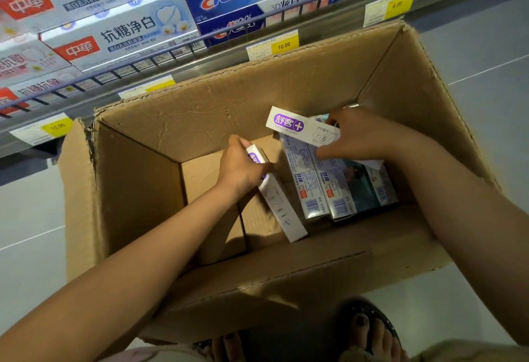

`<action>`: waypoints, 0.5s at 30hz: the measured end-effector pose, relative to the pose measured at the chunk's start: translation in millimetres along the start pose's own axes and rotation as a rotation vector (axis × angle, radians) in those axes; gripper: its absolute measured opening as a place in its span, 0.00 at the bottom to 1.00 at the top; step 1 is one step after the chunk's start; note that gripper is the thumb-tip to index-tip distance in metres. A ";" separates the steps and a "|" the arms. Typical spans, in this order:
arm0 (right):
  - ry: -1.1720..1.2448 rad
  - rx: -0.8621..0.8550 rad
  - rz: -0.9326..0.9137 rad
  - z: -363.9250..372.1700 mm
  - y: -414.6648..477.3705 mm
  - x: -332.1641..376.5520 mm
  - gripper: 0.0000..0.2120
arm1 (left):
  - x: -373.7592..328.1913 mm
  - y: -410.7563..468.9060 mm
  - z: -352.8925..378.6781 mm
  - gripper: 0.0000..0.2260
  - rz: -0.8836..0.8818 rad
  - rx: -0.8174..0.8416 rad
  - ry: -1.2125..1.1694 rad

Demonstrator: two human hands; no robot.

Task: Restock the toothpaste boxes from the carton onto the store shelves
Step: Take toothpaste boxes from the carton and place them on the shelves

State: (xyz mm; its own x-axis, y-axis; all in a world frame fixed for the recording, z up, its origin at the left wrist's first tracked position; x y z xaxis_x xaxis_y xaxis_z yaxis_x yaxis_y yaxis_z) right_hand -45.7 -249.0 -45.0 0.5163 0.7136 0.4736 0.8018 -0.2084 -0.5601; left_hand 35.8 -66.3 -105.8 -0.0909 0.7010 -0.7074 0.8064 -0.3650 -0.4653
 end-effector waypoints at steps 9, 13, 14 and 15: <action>0.052 0.032 0.074 -3.3 -6.1 -6.9 0.22 | -6.3 -16.1 -5.6 0.18 -0.285 0.210 -0.684; 0.075 0.053 0.073 -7.6 -10.0 -4.8 0.11 | -15.9 -22.4 -12.9 0.16 -0.276 0.319 -0.752; 0.142 0.090 0.077 -7.3 -11.5 -4.6 0.06 | -19.2 -23.4 -16.8 0.16 -0.258 0.339 -0.733; 0.225 0.137 0.088 -6.9 -14.0 -4.1 0.03 | -22.4 -23.7 -21.2 0.16 -0.233 0.349 -0.698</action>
State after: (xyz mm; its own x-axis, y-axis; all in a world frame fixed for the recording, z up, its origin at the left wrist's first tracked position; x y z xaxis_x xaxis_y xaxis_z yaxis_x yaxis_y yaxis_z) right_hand -56.9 -253.7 -34.4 0.6484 0.5271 0.5493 0.7106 -0.1600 -0.6852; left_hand 31.2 -60.4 -67.6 -0.6700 0.2811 -0.6871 0.5038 -0.5077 -0.6989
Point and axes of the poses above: each hand's wrist, its own y-axis towards the middle knuckle, its own z-axis out of the palm, x = y × z, the point moved 7 cm from there along y, towards the middle knuckle, and after that the axes turned 3 degrees about z, right-handed, at the moved point
